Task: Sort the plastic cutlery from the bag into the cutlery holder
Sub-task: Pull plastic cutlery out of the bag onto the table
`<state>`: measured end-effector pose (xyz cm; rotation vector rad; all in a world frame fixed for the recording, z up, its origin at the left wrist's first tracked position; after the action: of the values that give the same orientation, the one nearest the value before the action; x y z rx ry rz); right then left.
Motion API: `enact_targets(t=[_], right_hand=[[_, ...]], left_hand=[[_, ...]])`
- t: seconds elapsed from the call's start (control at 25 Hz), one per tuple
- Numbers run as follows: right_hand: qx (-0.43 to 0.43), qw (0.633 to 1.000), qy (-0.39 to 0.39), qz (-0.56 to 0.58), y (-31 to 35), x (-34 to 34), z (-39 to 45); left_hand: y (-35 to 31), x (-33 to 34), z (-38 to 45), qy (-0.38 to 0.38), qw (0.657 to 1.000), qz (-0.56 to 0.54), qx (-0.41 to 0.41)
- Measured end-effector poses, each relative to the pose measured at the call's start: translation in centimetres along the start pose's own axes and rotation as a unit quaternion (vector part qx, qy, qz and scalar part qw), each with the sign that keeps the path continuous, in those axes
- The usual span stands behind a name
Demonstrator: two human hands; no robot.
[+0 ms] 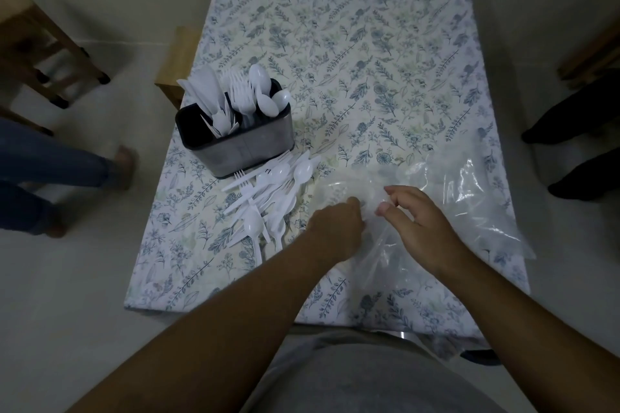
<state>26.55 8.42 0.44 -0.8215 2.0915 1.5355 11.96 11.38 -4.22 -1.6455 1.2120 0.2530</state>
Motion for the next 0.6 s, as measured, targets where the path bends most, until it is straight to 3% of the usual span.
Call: enact_targets(t=[0.2, 0.28, 0.4, 0.6], right_hand=[[-0.023, 0.999, -0.046, 0.011, -0.5, -0.4, 0.9], [-0.006, 0.992, -0.081, -0.095, -1.2, -0.5, 1.8], [0.05, 0.956, -0.06, -0.282, -2.0, 0.2, 3.1], [0.072, 0.912, 0.011, -0.403, -2.8, 1.9, 4.7]], left_hand=[[1.0, -1.1, -2.6, 0.005, 0.997, -0.074, -0.017], [2.5, -1.8, -4.9, -0.027, 0.995, -0.081, -0.048], [5.4, -2.6, -7.5, -0.058, 0.988, -0.124, -0.069], [7.9, -3.2, -9.4, -0.1, 0.977, -0.163, -0.09]])
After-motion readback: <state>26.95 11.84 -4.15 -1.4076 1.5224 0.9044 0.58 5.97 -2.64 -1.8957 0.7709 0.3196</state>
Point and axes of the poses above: each hand's wrist, its own z-axis towards the middle knuckle, its own x-axis out of the palm, y = z × x, the point moved 3 cm from there along z, towards the middle knuckle, and after that the axes turned 13 degrees about -z, right-handed, at the moved point
